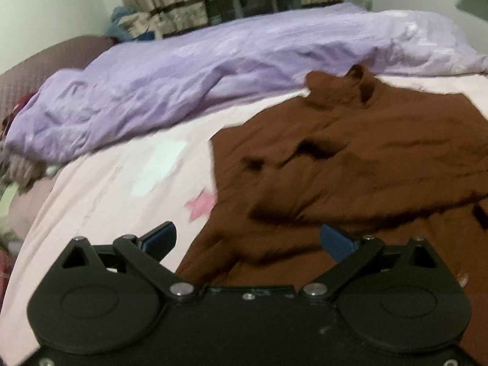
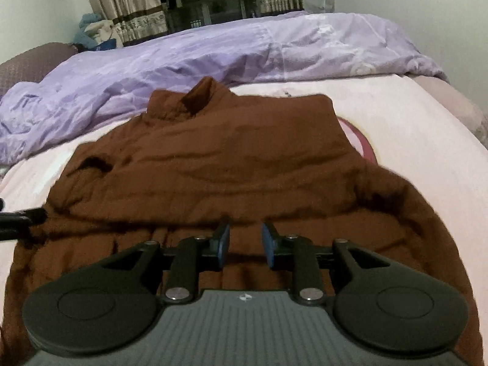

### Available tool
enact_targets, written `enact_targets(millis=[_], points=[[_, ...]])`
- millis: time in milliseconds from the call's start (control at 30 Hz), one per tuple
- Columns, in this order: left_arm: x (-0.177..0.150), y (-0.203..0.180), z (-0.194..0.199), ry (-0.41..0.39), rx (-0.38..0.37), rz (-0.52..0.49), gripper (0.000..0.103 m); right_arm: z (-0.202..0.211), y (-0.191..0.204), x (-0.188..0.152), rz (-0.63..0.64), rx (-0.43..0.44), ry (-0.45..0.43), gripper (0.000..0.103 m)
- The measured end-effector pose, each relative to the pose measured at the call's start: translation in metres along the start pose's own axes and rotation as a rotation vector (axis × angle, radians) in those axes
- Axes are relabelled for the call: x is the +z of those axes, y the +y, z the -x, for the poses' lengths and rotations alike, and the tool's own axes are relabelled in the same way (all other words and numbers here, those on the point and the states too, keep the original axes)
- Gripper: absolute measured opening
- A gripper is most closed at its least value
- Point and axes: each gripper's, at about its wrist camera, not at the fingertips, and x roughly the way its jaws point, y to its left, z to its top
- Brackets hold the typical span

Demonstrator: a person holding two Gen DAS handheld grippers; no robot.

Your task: Fold large clothes

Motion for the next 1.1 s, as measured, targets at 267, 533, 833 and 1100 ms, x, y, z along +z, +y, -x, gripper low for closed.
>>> enact_targets(millis=[267, 533, 833, 1100], points=[[-0.058, -0.014, -0.036, 0.105, -0.04, 0.045, 0.103, -0.039, 0.002, -0.026, 0.04, -0.083, 0.058, 0.033], [-0.054, -0.014, -0.012, 0.108, -0.038, 0.03, 0.103, -0.001, 0.002, -0.035, -0.005, -0.031, 0.044, 0.033], [-0.069, -0.036, 0.004, 0.133, -0.086, -0.013, 0.103, 0.022, 0.018, -0.058, 0.028, 0.001, 0.029, 0.035], [-0.082, -0.007, 0.029, 0.064, -0.018, -0.029, 0.103, 0.024, 0.01, -0.062, 0.035, -0.06, -0.008, 0.038]])
